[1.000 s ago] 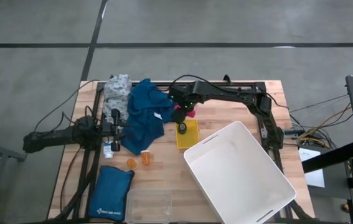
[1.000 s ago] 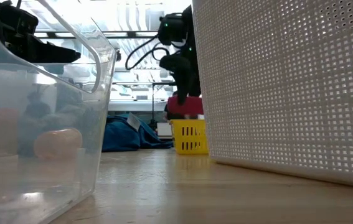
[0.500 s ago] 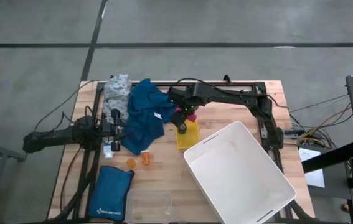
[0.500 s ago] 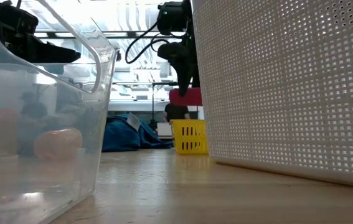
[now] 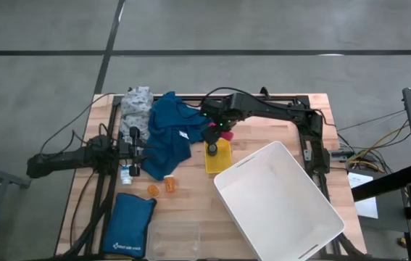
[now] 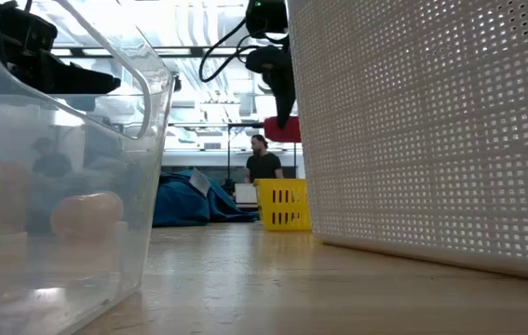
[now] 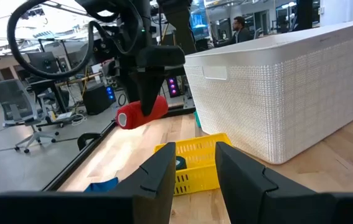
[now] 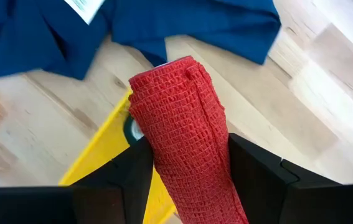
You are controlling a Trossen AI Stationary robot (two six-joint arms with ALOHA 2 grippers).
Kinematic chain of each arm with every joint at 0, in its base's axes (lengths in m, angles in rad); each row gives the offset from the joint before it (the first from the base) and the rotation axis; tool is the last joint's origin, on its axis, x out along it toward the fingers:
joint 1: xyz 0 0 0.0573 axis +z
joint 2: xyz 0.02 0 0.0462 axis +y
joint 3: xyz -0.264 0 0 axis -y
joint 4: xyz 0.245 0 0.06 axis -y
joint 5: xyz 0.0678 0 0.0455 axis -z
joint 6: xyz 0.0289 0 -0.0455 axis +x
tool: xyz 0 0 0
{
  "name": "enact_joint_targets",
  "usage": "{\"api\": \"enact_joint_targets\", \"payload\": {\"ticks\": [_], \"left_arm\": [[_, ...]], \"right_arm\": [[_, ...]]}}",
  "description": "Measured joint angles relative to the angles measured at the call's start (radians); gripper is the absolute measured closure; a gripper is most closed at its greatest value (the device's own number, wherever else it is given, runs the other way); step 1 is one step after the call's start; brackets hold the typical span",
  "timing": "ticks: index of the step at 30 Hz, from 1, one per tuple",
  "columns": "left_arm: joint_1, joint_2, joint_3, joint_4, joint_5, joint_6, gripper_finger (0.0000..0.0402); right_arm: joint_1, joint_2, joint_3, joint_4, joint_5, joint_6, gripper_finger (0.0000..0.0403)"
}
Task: Pick & place medical supplies in basket/bin
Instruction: Put the red bandage into the yellow bin
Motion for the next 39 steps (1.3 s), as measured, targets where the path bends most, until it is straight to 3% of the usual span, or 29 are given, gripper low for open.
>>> {"api": "enact_joint_targets", "payload": {"ticks": [7, 22, 32, 39], "left_arm": [[0.0, 0.0, 0.0, 0.0, 0.0, 0.0, 0.0284], [0.0, 0.0, 0.0, 0.0, 0.0, 0.0, 0.0284], [0.0, 0.0, 0.0, 0.0, 0.0, 0.0, 0.0284], [0.0, 0.0, 0.0, 0.0, 0.0, 0.0, 0.0284]], "right_arm": [[0.017, -0.002, -0.002, -0.075, 0.03, -0.164, 0.0211], [0.068, -0.003, -0.072, -0.052, 0.04, -0.549, 0.0211], [0.122, -0.003, -0.149, 0.053, 0.028, -0.647, 0.0211], [0.137, -0.003, -0.192, 0.111, -0.021, -0.621, 0.0211]]}}
